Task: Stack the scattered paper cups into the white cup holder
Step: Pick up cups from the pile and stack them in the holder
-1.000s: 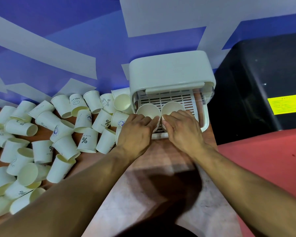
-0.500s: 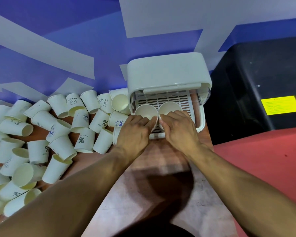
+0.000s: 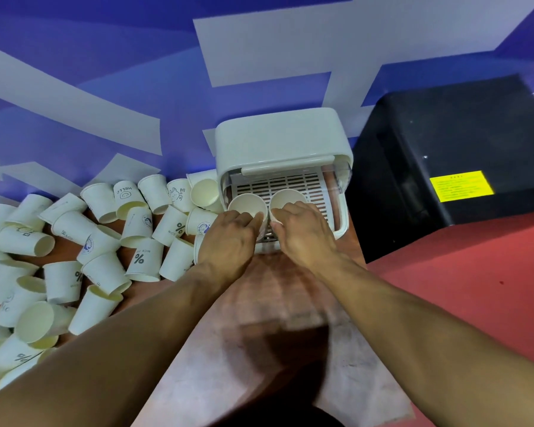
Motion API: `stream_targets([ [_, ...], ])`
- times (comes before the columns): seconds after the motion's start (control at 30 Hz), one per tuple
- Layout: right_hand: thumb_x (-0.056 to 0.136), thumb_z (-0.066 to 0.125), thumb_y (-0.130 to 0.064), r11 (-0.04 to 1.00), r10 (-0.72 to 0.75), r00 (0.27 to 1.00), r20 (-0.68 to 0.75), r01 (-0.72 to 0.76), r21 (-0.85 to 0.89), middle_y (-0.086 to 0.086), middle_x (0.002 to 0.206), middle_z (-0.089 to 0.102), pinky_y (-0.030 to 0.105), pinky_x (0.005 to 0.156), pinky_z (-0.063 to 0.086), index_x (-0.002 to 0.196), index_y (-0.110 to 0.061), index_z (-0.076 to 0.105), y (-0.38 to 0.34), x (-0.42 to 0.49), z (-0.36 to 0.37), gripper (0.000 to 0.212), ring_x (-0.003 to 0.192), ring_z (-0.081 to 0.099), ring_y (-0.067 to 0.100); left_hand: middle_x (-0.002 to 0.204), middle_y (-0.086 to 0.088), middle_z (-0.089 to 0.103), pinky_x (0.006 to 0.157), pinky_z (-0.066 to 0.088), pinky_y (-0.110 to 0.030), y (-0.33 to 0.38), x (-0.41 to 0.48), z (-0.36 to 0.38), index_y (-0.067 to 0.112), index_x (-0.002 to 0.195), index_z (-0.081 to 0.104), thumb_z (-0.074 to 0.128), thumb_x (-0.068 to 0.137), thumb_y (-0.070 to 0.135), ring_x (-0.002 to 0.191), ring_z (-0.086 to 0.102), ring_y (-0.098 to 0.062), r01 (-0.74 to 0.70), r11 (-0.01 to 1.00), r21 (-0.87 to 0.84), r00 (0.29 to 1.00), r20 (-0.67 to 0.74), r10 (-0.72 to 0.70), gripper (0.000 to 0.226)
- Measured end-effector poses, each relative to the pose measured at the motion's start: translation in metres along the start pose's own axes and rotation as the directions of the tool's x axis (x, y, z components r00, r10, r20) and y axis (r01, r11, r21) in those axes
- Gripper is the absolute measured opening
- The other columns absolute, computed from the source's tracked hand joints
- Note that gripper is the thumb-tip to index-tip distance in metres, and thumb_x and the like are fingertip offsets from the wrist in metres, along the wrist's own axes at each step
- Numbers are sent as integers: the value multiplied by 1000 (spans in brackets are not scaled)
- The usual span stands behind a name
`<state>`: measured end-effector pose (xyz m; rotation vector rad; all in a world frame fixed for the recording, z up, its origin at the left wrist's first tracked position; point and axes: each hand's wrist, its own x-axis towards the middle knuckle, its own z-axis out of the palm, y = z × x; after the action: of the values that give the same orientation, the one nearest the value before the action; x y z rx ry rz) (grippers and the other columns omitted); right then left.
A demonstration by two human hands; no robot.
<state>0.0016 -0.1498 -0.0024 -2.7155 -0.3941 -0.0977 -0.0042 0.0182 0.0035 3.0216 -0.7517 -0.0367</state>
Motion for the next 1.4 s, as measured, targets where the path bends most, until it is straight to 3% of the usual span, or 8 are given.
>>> stream_targets([
  [0.07, 83, 66, -21, 1000, -22, 999, -24, 22, -15, 7, 86, 65, 38, 81, 48, 98, -8, 69, -3, 1, -10, 20, 84, 58, 29, 91, -5, 66, 79, 42, -36, 1, -4, -2, 10, 125, 61, 65, 83, 16, 81, 54, -28, 19, 999, -28, 999, -46, -20, 42],
  [0.2, 82, 66, -22, 996, -83, 986, -145, 85, 8, 7, 89, 67, 39, 81, 49, 101, -8, 69, -19, 7, -32, 24, 84, 59, 29, 96, -3, 63, 79, 42, -37, 5, -11, -16, 16, 118, 62, 48, 92, 30, 84, 53, -27, 57, 993, -103, 987, -142, -71, 32],
  [0.33, 80, 67, -19, 988, -147, 966, -211, 155, 26, 6, 87, 66, 37, 76, 49, 100, -9, 69, -44, 5, -42, 23, 82, 58, 27, 95, -2, 63, 76, 40, -36, -3, -23, -28, 17, 110, 63, 62, 88, 26, 81, 52, -26, 101, 989, -112, 974, -191, -122, 23],
  [0.73, 76, 73, -21, 968, -249, 956, -156, 251, -7, 4, 90, 67, 30, 67, 50, 103, -12, 69, -132, 3, -39, 29, 84, 61, 27, 100, -6, 68, 75, 50, -40, -58, -87, -60, 14, 112, 68, 70, 84, 27, 85, 61, -30, 234, 968, -96, 933, -257, -251, 31],
  [1.03, 77, 73, -24, 961, -277, 949, -153, 276, -24, 4, 93, 66, 32, 68, 51, 106, -13, 68, -180, 20, -18, 31, 87, 60, 25, 101, -6, 68, 78, 49, -40, -106, -116, -60, 15, 114, 68, 69, 85, 27, 88, 61, -29, 267, 955, -128, 926, -239, -291, 31],
  [1.3, 77, 72, -19, 973, -228, 971, -76, 231, 29, 6, 91, 63, 37, 64, 51, 109, -11, 65, -198, 30, 22, 34, 84, 57, 28, 113, -4, 66, 82, 49, -39, -146, -138, -44, 18, 120, 66, 67, 87, 29, 102, 58, -28, 355, 900, -253, 919, -84, -386, 35],
  [1.4, 81, 67, -20, 980, -196, 981, 1, 196, 38, 7, 99, 62, 40, 69, 52, 115, -10, 62, -205, 39, 39, 36, 90, 56, 28, 118, -2, 63, 81, 48, -36, -161, -144, -34, 21, 124, 63, 63, 90, 32, 107, 57, -25, 402, 874, -275, 906, -17, -422, 35],
])
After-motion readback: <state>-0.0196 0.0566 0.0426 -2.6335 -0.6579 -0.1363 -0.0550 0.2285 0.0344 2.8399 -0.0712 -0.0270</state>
